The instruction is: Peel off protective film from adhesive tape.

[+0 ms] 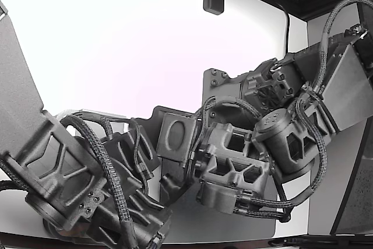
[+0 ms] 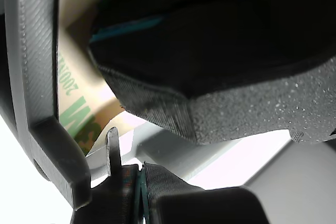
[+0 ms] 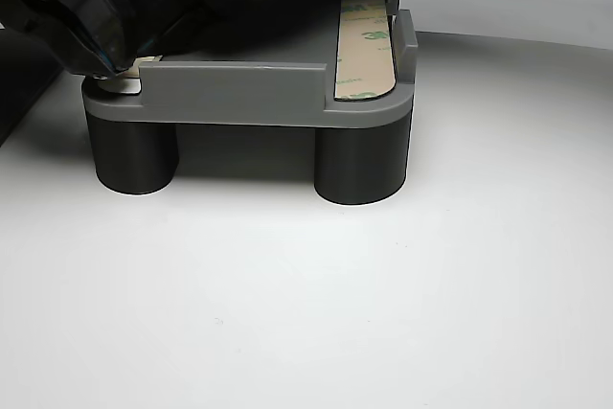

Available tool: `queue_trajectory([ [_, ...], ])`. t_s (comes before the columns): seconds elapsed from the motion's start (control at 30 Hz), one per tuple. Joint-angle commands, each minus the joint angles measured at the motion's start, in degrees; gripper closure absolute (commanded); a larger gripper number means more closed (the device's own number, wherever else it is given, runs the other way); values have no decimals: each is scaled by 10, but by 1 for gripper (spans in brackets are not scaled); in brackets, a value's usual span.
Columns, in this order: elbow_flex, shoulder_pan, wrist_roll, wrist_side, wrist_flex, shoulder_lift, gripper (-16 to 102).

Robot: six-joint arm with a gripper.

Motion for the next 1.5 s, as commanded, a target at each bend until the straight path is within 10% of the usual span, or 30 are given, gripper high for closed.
queue_trajectory([
  [0.0,-19,-4,4,0,2,7,96],
  [1.47,8,-32,-40,-9,-53,18,96],
])
